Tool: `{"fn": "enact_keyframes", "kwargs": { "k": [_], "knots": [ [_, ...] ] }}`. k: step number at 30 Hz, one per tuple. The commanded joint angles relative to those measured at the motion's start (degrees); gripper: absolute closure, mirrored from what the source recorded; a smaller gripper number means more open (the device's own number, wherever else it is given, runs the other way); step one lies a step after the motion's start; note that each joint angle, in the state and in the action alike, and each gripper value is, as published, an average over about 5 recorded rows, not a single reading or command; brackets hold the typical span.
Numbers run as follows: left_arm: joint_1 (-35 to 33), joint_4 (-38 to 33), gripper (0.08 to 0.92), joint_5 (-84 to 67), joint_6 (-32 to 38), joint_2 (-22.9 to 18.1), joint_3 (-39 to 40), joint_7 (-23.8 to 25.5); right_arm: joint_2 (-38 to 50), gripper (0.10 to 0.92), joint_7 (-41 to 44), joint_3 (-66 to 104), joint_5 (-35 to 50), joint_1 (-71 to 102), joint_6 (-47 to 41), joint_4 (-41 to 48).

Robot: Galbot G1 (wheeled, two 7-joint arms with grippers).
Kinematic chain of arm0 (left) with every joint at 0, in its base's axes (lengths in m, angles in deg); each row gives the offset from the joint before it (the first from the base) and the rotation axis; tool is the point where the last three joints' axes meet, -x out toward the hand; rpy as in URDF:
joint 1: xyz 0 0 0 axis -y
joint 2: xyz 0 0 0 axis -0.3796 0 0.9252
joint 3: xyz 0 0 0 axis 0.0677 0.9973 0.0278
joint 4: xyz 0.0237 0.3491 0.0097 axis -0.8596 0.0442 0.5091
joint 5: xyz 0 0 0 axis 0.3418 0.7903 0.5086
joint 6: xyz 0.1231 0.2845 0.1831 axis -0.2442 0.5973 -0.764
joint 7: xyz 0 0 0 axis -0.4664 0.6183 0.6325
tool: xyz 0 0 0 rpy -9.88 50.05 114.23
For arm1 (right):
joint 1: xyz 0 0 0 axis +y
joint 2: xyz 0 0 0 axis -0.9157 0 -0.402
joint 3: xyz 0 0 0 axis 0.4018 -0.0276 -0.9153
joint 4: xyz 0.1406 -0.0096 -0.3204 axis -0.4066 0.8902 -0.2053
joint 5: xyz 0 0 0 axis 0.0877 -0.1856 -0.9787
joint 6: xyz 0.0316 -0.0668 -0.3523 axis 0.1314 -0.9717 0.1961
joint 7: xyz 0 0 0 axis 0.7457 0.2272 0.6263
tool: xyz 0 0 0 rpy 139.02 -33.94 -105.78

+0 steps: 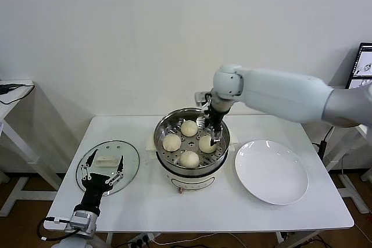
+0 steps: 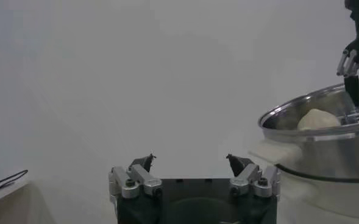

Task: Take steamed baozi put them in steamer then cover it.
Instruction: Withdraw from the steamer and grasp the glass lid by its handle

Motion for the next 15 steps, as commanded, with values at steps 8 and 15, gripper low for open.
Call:
{"fn": "enact_keyframes", "kwargs": {
  "k": [8, 15],
  "knots": [
    [0.0, -1.7, 0.177, -1.9, -2.0, 0.0, -0.7, 1.5, 29.5, 0.203, -3.8, 36.8, 8.1, 14.8, 4.1, -11.1],
    [1.3, -2.3, 0.177, -3.1, -4.2, 0.4, -1.0, 1.1, 37.9, 0.203, -30.2, 68.8, 17.3, 49.4, 16.3, -21.1]
  ]
}}
